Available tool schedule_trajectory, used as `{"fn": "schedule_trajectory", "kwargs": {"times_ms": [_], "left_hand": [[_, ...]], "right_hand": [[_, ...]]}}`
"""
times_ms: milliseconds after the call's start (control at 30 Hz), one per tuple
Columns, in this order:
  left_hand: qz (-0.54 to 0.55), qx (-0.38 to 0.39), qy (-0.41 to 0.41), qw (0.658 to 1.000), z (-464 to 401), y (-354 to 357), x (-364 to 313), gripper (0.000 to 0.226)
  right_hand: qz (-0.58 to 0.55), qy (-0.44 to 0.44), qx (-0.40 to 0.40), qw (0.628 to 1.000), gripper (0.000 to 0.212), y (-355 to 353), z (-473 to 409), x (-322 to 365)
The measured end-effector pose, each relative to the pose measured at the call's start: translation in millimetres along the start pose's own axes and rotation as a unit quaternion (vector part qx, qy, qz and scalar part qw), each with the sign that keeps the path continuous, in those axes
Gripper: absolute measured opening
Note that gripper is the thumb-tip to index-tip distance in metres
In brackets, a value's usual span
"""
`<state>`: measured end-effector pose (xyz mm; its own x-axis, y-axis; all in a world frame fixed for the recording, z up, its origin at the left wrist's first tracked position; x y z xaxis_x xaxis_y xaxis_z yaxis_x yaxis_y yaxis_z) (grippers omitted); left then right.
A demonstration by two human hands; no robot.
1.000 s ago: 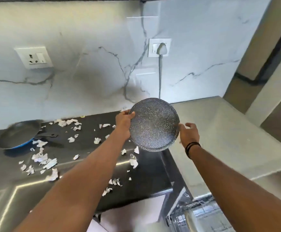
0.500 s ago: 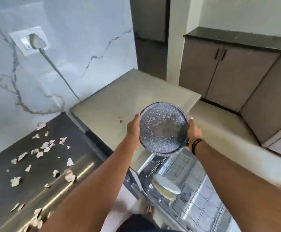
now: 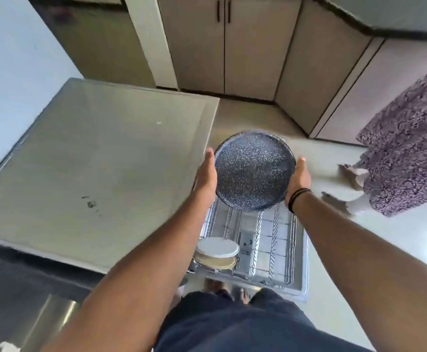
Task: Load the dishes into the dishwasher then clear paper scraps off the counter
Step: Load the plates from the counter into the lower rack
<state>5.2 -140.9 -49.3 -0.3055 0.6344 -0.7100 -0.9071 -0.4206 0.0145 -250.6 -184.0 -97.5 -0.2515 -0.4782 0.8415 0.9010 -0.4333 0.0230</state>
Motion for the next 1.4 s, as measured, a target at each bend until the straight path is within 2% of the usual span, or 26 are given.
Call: {"fn": "schedule_trajectory", "kwargs": {"times_ms": [67,100,133,200,267,333,367,433,533,600,633,667,700,733,767,800,867,933,1067,1167,1400], "left_hand": [[-0.025,0.005,-0.005,1.0,-19.2,13.3,13.6,0.064],[-0.032,0.003,-0.019,0.999,-28.2,17.1,25.7,0.065],[-0.042,-0.001,-0.035,0.999,-39.6,19.0,41.5,0.066],[-0.054,-0.002,-0.088,0.995,-58.6,20.2,75.5,0.066],[-0.028,-0.008,-0.161,0.987,-82.9,14.0,117.5,0.049],[-0.012,-0.033,-0.213,0.976,-103.7,-2.0,159.1,0.023],[-0.014,-0.053,-0.224,0.973,-116.1,-12.4,181.0,0.019],[-0.055,-0.091,-0.232,0.967,-145.8,-32.5,223.8,0.016],[-0.1,-0.162,-0.277,0.942,-168.3,-60.0,273.7,0.02],[-0.134,-0.162,-0.308,0.928,-179.1,-60.9,299.8,0.024],[-0.155,-0.166,-0.315,0.922,-189.9,-68.7,314.9,0.025],[-0.187,-0.184,-0.315,0.912,-206.7,-86.2,335.1,0.033],[-0.218,-0.222,-0.313,0.898,-238.7,-119.0,374.4,0.055],[-0.257,-0.255,-0.309,0.879,-262.3,-148.5,406.5,0.08],[-0.274,-0.274,-0.309,0.869,-277.1,-168.3,425.8,0.091],[-0.299,-0.279,-0.302,0.861,-269.1,-169.6,417.8,0.076],[-0.329,-0.282,-0.262,0.862,-222.7,-139.9,353.0,0.017],[-0.345,-0.259,-0.228,0.873,-210.5,-124.5,327.6,0.03],[-0.366,-0.261,-0.228,0.864,-233.6,-133.2,343.1,0.013],[-0.404,-0.277,-0.216,0.845,-247.0,-135.5,344.1,0.024],[-0.407,-0.262,-0.213,0.849,-257.0,-130.6,349.6,0.03]], "right_hand": [[-0.015,0.035,-0.029,0.999,0.105,-21.0,-50.7,-55.4],[-0.023,0.055,-0.048,0.997,0.103,-34.7,-69.7,-85.2],[-0.034,0.077,-0.054,0.995,0.092,-44.0,-79.3,-111.4],[-0.05,0.11,-0.077,0.99,0.052,-53.6,-69.1,-136.4],[-0.031,0.145,-0.116,0.982,0.021,-62.0,-55.5,-154.3],[-0.026,0.177,-0.123,0.976,0.011,-60.5,-46.0,-175.7],[-0.011,0.19,-0.118,0.975,0.004,-60.2,-42.2,-191.1],[0.049,0.231,-0.095,0.967,0.016,-61.1,-45.7,-233.4],[0.179,0.244,-0.032,0.953,0.02,-61.9,-54.5,-295.0],[0.219,0.27,-0.021,0.937,0.004,-69.7,-55.7,-343.1],[0.234,0.27,-0.012,0.934,0.017,-72.4,-56.4,-365.2],[0.262,0.261,0.002,0.929,0.028,-74.4,-55.4,-379.0],[0.28,0.264,0.025,0.923,0.03,-71.9,-52.9,-390.2],[0.307,0.26,0.051,0.914,0.029,-69.7,-53.0,-399.4],[0.332,0.263,0.085,0.902,0.022,-64.1,-52.8,-405.4],[0.343,0.257,0.109,0.897,0.016,-59.7,-54.9,-411.7],[0.342,0.263,0.143,0.891,0.025,-49.9,-59.0,-426.9],[0.357,0.267,0.156,0.881,0.036,-44.2,-67.9,-443.9],[0.389,0.242,0.176,0.871,0.026,-27.5,-84.7,-452.2],[0.391,0.245,0.179,0.869,0.035,-19.1,-91.0,-450.3],[0.41,0.246,0.205,0.854,0.033,-12.0,-101.4,-458.9]]}}
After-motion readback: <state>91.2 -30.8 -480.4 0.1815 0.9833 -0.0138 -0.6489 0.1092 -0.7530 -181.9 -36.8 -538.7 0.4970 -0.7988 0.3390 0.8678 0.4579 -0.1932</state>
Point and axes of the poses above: each hand's wrist, its own z-axis away from the middle knuckle, its own y-axis out of the palm, x = y × z, the point moved 9 cm from there along -z, towards the middle knuckle, and after that the axes turned 8 degrees about -y, right-handed, at the moved point
